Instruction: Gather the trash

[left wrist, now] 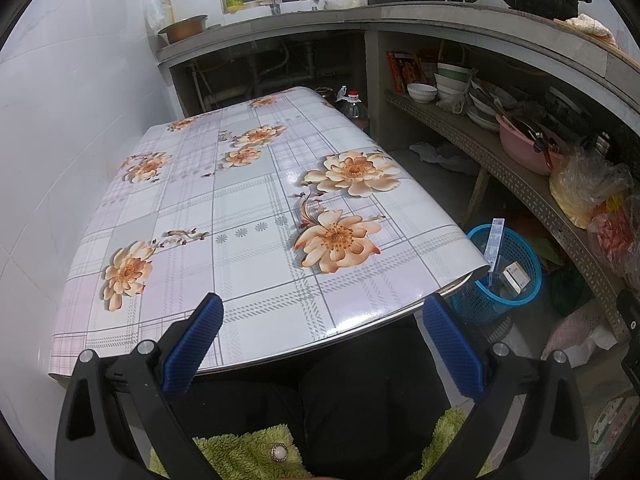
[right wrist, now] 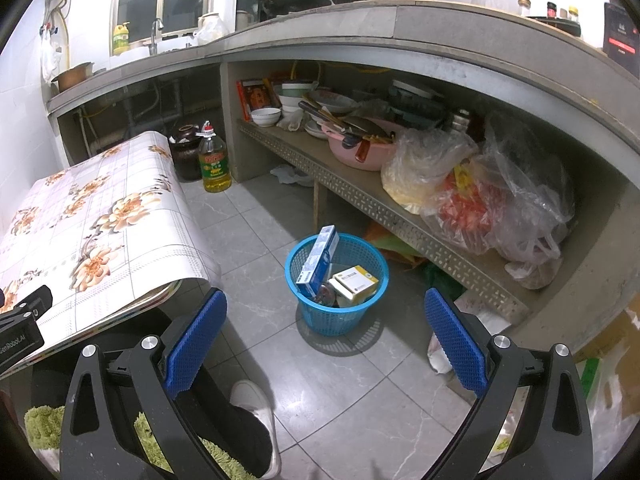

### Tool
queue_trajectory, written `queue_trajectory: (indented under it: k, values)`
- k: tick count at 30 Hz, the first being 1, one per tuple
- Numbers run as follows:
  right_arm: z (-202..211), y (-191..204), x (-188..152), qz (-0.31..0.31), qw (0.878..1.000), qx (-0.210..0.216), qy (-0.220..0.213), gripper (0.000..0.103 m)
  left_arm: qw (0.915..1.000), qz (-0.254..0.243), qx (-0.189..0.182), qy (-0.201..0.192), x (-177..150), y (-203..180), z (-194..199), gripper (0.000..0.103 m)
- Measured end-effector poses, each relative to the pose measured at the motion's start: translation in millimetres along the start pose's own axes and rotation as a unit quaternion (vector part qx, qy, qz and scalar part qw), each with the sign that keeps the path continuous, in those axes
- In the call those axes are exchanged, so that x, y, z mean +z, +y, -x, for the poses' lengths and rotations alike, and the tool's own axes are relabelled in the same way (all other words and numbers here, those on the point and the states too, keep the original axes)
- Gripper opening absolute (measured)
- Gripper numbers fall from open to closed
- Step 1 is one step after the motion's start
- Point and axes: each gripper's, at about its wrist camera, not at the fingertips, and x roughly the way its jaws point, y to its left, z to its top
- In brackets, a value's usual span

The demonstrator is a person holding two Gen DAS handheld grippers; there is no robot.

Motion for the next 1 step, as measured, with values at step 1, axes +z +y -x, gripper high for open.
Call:
queue_trajectory:
  k: [1]
  values:
    - [0.0,0.0,0.0,0.0,1.0,0.0,0.0,0.095,1.0,0.0,0.0,0.0,0.8,0.2,0.2,0.098]
